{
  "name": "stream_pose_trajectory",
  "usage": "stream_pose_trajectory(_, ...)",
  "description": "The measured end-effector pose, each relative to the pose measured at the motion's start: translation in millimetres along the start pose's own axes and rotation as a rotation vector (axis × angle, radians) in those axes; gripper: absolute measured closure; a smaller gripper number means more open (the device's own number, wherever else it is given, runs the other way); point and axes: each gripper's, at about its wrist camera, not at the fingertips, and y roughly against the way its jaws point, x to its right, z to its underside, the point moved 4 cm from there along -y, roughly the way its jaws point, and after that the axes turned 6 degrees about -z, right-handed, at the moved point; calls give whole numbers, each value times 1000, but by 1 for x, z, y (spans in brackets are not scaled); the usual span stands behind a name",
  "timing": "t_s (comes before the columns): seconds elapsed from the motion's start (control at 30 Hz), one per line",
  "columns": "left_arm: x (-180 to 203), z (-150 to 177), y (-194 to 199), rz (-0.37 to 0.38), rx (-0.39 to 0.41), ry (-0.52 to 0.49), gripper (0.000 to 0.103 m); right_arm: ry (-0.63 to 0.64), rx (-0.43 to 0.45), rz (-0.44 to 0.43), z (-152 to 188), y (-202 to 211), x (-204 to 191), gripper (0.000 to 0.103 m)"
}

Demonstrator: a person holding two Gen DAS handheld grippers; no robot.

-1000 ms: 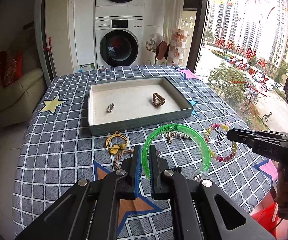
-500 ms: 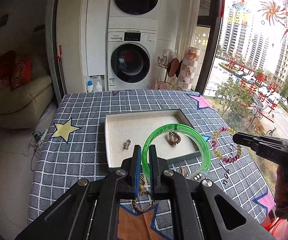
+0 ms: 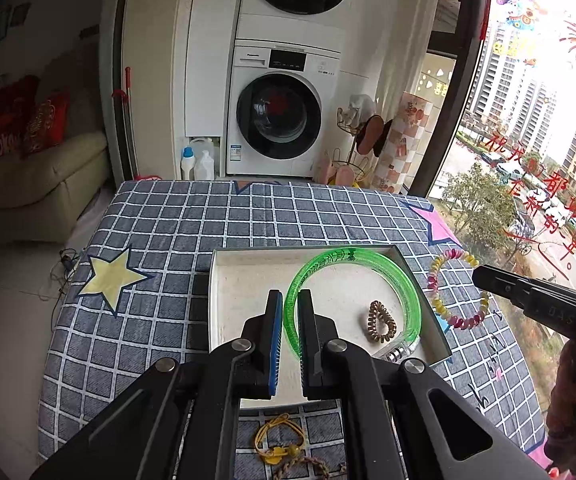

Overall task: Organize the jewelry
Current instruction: 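Carry the green bangle and beaded bracelet into the tray while both tools open to release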

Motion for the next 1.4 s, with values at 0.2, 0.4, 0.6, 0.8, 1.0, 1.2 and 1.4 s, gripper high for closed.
stream_pose_trajectory(0.2, 6, 11, -60, 4, -76, 12, 83, -41, -33, -6, 0, -48, 18, 93)
stream_pose_trajectory(0.4, 9, 27, -104, 5, -145, 39, 83, -117, -62, -26, 10, -88, 43, 93)
stream_pose_trajectory(0.6, 15, 38, -132, -33, -181, 33, 83, -210, -77, -35, 19, -119, 66, 93)
stream_pose_trajectory(0.8, 16, 50, -146, -89, -211, 8, 83, -231, -116, -3, 31, -139, 77, 93)
stream_pose_trajectory(1.0, 20, 52, -147, -152, -196, -49, 83, -181, -147, 46, 38, -146, 75, 93)
stream_pose_trajectory(1.2, 22, 52, -145, -175, -196, -53, 83, -179, -160, 50, 39, -146, 74, 92)
stream_pose_trajectory(1.4, 22, 46, -133, -166, -160, -54, 68, -196, -143, 9, 38, -138, 74, 69)
